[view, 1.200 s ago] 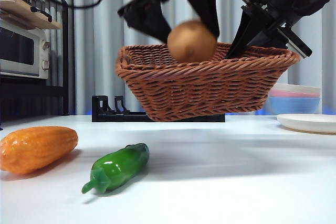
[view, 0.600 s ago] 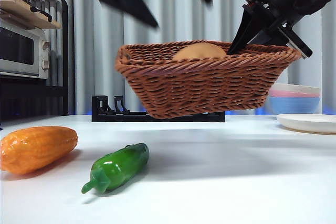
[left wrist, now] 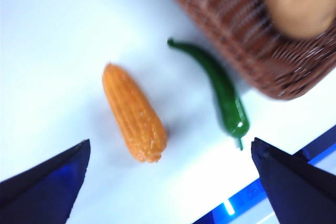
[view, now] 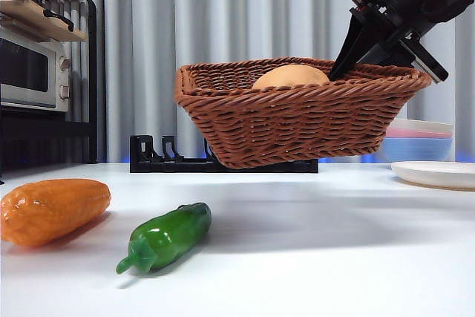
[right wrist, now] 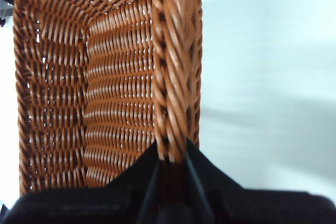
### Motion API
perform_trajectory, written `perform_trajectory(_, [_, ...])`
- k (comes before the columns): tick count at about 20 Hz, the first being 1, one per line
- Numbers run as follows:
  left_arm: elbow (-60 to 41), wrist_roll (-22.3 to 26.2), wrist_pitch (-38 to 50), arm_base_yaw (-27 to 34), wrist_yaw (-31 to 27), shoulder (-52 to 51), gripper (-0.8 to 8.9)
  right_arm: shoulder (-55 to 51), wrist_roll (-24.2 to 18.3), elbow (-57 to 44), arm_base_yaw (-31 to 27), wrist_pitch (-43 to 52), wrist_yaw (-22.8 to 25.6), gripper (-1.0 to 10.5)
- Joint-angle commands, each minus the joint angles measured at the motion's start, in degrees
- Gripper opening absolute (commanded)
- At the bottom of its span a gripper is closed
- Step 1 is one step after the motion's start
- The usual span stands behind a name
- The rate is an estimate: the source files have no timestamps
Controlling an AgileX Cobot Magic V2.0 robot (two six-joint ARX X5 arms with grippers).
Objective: Pick up the basket,pick up the corn from the table,pick up the potato from the table,pick up the cucumber from the table,put all items into the basket
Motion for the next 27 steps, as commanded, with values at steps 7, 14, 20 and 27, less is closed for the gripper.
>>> perform_trajectory(7, [-18.7, 1.3, 21.2, 17.2, 10.6, 3.2, 5.64, -0.2, -0.5, 0.6, -0.1, 0.8, -1.1, -0.1])
perform_trajectory(14, [-18.7, 4.3, 30.5, 22.2, 15.0, 18.6, 5.62, -0.2, -0.5, 0.6, -0.1, 0.8, -1.0, -0.1])
perform_trajectory(20, [-18.7, 7.2, 31.2, 22.1, 15.0, 22.4, -0.03, -0.2, -0.5, 0.6, -0.1, 0.8, -0.7, -0.1])
perform_trajectory(27, [-18.1, 4.3, 25.1, 19.3, 21.3, 3.9, -0.08, -0.1, -0.5, 0.6, 0.0, 0.9, 2.2, -0.1])
